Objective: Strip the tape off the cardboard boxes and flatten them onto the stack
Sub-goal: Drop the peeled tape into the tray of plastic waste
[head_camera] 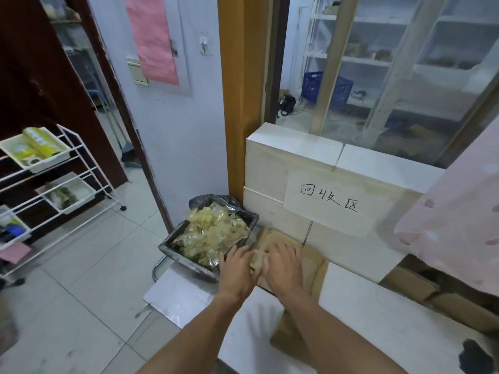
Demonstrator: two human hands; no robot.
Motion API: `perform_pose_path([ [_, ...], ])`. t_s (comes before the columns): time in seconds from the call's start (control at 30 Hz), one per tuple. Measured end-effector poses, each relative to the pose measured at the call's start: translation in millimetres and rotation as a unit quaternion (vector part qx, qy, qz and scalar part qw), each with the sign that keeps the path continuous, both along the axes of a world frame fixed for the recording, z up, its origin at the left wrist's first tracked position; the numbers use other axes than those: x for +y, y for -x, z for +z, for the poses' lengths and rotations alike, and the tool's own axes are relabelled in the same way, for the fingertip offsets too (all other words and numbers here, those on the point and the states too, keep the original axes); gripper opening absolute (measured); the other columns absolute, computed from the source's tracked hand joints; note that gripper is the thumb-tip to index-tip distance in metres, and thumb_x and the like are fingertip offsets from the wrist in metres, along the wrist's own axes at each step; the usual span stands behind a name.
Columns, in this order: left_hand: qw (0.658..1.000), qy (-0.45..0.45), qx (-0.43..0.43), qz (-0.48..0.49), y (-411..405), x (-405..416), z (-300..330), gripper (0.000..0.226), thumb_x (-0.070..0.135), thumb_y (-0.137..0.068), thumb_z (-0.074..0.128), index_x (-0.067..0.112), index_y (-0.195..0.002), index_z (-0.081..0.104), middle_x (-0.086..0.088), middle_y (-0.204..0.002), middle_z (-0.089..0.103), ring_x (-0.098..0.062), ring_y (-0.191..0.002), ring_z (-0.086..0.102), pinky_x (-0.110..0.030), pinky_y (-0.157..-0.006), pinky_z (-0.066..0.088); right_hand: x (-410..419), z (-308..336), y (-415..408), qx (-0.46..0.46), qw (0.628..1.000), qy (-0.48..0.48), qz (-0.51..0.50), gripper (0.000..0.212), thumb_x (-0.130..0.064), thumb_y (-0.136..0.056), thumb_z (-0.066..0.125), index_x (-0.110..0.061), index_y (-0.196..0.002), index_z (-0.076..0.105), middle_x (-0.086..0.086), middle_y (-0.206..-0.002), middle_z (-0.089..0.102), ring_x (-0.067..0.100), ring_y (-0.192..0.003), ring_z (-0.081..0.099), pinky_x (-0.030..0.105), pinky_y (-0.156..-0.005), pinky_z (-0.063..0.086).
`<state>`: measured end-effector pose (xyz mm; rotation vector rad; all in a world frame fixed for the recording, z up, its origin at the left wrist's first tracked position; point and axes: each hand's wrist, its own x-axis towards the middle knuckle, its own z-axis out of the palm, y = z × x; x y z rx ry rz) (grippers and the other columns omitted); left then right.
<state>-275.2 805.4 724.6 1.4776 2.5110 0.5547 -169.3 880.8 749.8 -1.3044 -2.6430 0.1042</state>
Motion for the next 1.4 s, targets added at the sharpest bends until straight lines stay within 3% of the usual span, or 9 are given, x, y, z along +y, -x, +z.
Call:
perform_pose_path([
  [0.1,0.999,-0.035,-0.015,0.029,16,5,7,0.026,0.037,-0.092,0.054,0.031,-0.115,0.066,0.011,-0.14,0.054,-0.014,-0.134,0.04,-0.044,-0.115,0.022,-5,7,32,0.004,1.0,0.013,-0.013,0.027,-0.028,-0.095,0.043,-0.026,-0.116,0.06,-0.005,-0.123,0.058,0.018,-0.118,0.048,0.032,-0.098,0.03],
  [0.23,0.997,-0.046,-0.024,0.058,46,6,12,0.033,0.017,-0.09,0.053,0.033,-0.117,0.064,0.011,-0.139,0.055,-0.014,-0.133,0.04,-0.039,-0.115,0.021,-16,15,78,0.007,0.999,0.013,-0.036,0.027,-0.025,-0.097,0.042,-0.025,-0.118,0.057,-0.003,-0.122,0.058,0.019,-0.117,0.047,0.032,-0.099,0.032],
  [0.4,0.992,-0.076,-0.066,0.081,92,5,11,0.027,0.018,-0.096,0.048,0.026,-0.11,0.069,0.005,-0.13,0.061,-0.017,-0.126,0.045,-0.033,-0.109,0.03,-20,24,128,0.018,0.999,0.002,-0.036,0.025,-0.024,-0.097,0.043,-0.024,-0.117,0.059,-0.003,-0.12,0.059,0.019,-0.116,0.047,0.034,-0.102,0.034],
  [0.53,0.986,-0.11,-0.029,0.119,123,10,12,0.024,0.029,-0.101,0.05,0.027,-0.112,0.071,0.005,-0.124,0.066,-0.017,-0.12,0.051,-0.035,-0.106,0.033,-17,25,155,0.01,1.0,-0.013,-0.005,0.027,-0.027,-0.098,0.045,-0.025,-0.116,0.065,-0.003,-0.123,0.06,0.021,-0.122,0.044,0.034,-0.102,0.033],
  [0.6,0.984,-0.116,-0.004,0.131,139,16,13,0.024,0.032,-0.101,0.051,0.03,-0.115,0.07,0.008,-0.126,0.064,-0.016,-0.119,0.048,-0.032,-0.105,0.032,-16,30,164,0.017,0.999,-0.047,0.009,0.023,-0.028,-0.096,0.056,-0.027,-0.114,0.07,-0.003,-0.122,0.064,0.023,-0.125,0.047,0.036,-0.105,0.036],
  [0.73,0.979,-0.136,0.052,0.143,156,28,18,0.017,0.025,-0.096,0.061,0.03,-0.108,0.071,0.008,-0.106,0.064,-0.017,-0.1,0.046,-0.03,-0.089,0.04,-12,39,184,0.083,0.99,-0.112,-0.004,0.024,-0.018,-0.067,0.088,-0.02,-0.087,0.076,-0.001,-0.09,0.072,0.025,-0.094,0.066,0.036,-0.081,0.056],
  [0.93,0.974,-0.138,-0.041,0.177,160,39,7,0.021,0.022,-0.101,0.051,0.022,-0.107,0.071,0.005,-0.105,0.068,-0.015,-0.096,0.054,-0.029,-0.082,0.044,-2,18,201,0.023,0.997,-0.067,-0.031,0.009,-0.018,-0.079,0.076,-0.017,-0.088,0.073,0.004,-0.086,0.067,0.025,-0.078,0.061,0.037,-0.071,0.047],
  [1.1,0.98,-0.092,-0.035,0.171,155,45,-10,0.022,0.022,-0.1,0.055,0.027,-0.114,0.07,0.007,-0.104,0.071,-0.013,-0.092,0.06,-0.028,-0.076,0.049,18,-8,202,-0.006,1.0,0.0,0.018,0.026,-0.025,-0.098,0.044,-0.018,-0.11,0.067,0.003,-0.112,0.061,0.023,-0.104,0.055,0.037,-0.091,0.035],
  [1.4,0.991,-0.009,-0.016,0.134,149,55,-48,0.037,0.016,-0.095,0.06,0.024,-0.131,0.06,0.005,-0.132,0.059,-0.016,-0.118,0.047,-0.031,-0.097,0.04,33,-30,198,-0.12,0.991,0.017,0.055,0.024,-0.019,-0.097,0.05,-0.022,-0.113,0.068,0.003,-0.131,0.053,0.025,-0.115,0.048,0.041,-0.101,0.034],
])
